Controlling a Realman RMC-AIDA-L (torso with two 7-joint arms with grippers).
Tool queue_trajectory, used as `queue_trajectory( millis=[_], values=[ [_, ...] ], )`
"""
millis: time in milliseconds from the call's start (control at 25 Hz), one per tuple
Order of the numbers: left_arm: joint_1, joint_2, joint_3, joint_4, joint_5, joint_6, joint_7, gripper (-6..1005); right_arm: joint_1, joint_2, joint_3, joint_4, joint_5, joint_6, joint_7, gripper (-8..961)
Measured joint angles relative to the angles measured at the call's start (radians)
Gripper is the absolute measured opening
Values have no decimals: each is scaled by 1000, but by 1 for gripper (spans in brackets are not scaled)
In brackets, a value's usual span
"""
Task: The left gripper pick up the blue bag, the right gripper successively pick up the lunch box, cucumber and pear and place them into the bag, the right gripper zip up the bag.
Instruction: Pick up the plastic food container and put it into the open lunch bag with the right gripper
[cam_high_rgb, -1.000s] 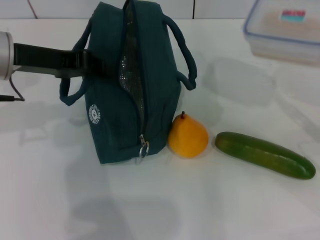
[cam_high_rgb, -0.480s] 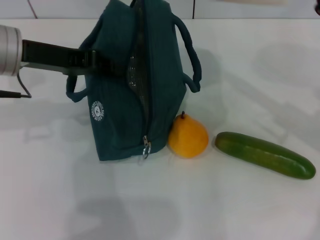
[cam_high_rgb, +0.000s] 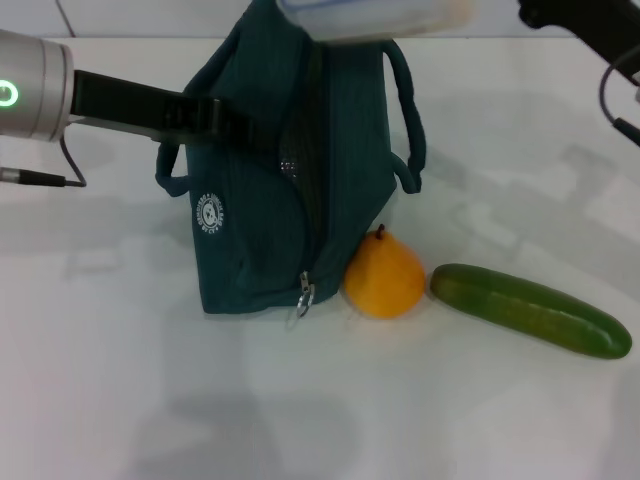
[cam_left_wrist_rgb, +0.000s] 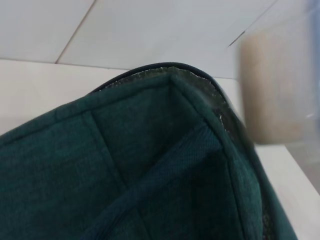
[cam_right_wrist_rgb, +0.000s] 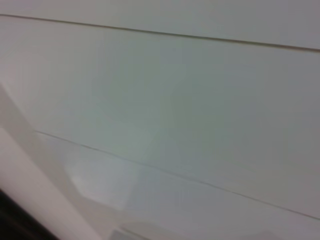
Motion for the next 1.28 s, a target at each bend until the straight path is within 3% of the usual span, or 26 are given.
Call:
queue_trajectory(
  millis=[560, 840, 1280],
  values=[
    [13, -4, -17, 3, -15, -6, 4, 42, -37, 0, -134, -1, 0, 130, 8, 112],
    [2, -13, -6, 4, -22, -1, 32, 42, -6, 1, -174, -10, 0, 166, 17, 123],
    [-3, -9, 14, -7, -67, 0, 57, 42, 48, 5, -176, -14, -1, 198, 11, 139]
  ],
)
